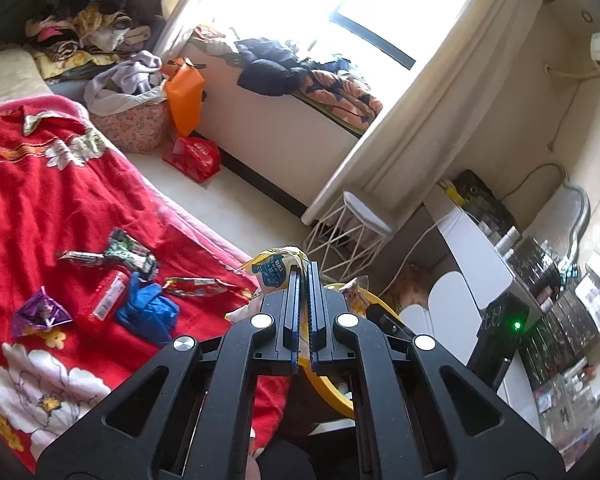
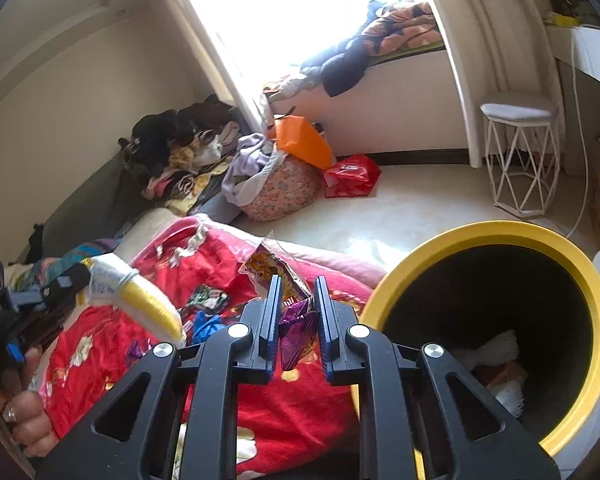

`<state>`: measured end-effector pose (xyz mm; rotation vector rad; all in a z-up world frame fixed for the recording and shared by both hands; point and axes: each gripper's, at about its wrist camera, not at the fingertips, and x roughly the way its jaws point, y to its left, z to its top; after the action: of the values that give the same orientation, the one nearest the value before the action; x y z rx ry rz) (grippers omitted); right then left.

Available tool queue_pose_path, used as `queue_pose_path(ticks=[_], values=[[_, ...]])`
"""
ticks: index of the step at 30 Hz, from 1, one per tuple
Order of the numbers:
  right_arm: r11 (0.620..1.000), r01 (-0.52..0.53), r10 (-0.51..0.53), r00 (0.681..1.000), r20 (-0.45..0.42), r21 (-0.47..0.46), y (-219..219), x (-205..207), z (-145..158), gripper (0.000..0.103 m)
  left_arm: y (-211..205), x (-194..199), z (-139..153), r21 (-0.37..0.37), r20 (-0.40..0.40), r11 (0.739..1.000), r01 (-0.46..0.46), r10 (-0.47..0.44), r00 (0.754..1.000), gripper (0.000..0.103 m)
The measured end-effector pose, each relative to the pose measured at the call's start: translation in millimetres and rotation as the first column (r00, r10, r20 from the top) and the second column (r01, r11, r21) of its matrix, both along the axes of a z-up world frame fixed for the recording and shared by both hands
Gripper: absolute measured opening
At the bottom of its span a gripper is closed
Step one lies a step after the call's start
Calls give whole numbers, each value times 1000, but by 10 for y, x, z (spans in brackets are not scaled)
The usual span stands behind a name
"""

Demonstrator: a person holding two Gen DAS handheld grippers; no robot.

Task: Collect trash
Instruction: 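Carry both held wrappers over the yellow-rimmed trash bin, then open both tools to drop the wrappers into the bin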

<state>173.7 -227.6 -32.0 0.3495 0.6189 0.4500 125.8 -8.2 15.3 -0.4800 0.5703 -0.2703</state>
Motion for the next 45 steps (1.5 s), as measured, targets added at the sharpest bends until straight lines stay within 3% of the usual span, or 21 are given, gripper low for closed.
queue_pose_path(ticks=[18,33,45], values=[[984,174,-172,984,-51,45,-647,119,-128,16,-562,132,-56,53,-13,992,116,-115,993,1],[948,310,-315,945,-85,-68,-954,186,-330,16,-971,251,-273,64,-62,978,196,-193,979,1],[936,348,-351,927,-134,-47,-1170,271,-463,16,-1321,399,-494,72,-106,963,260,-252,962,2]])
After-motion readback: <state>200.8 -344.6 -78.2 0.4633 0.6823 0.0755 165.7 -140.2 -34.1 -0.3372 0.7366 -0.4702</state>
